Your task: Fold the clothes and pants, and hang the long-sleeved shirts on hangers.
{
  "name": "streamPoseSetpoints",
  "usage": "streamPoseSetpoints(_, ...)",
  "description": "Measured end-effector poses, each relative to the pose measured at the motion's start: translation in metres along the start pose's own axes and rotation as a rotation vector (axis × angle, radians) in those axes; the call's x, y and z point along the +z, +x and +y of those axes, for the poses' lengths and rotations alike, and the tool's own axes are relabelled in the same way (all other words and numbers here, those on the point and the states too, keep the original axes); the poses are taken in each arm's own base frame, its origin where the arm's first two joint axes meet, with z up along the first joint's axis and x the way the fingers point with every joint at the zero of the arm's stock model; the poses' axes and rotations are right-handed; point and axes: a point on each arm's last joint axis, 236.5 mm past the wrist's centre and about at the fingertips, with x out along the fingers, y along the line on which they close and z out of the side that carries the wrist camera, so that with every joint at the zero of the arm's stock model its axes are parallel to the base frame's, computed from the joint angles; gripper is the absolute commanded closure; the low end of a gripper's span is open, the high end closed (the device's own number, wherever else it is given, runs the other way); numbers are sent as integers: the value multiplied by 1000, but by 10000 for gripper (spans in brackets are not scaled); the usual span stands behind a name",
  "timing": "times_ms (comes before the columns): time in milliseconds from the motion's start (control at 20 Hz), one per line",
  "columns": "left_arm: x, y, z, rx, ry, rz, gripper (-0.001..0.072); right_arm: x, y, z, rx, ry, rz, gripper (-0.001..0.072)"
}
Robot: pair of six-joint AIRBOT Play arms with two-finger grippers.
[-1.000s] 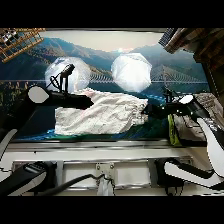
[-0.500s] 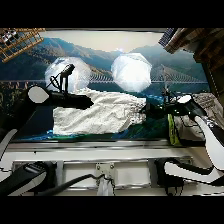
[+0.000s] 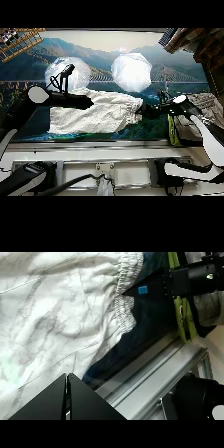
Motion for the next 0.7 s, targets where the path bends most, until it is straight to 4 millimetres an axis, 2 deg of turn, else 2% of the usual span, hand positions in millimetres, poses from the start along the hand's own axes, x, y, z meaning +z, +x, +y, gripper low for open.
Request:
streamPoseSetpoints(150, 0, 0, 0, 0, 0, 0, 700, 2, 7, 7, 6, -8, -9, 429)
streamPoseSetpoints(200, 0, 0, 0, 0, 0, 0, 700, 4, 9, 9, 9, -7, -18, 439)
streamPoseSetpoints(300, 0, 0, 0, 0, 0, 0, 700, 7, 12, 12, 10, -10, -32, 530)
streamPoseSetpoints(400, 0, 0, 0, 0, 0, 0, 700, 9, 15, 14, 11, -7, -41, 550)
streamPoseSetpoints(450, 0, 0, 0, 0, 0, 0, 700, 10, 17, 14, 12, -2, -40, 577)
streamPoseSetpoints(500, 0, 0, 0, 0, 0, 0, 700, 9, 19, 13, 11, 1, -37, 637)
streamPoseSetpoints(600, 0, 0, 0, 0, 0, 1, 700, 9, 23, 12, 12, 5, -32, 678)
streamPoseSetpoints(700, 0, 0, 0, 0, 0, 1, 700, 9, 26, 11, 13, 7, -26, 679)
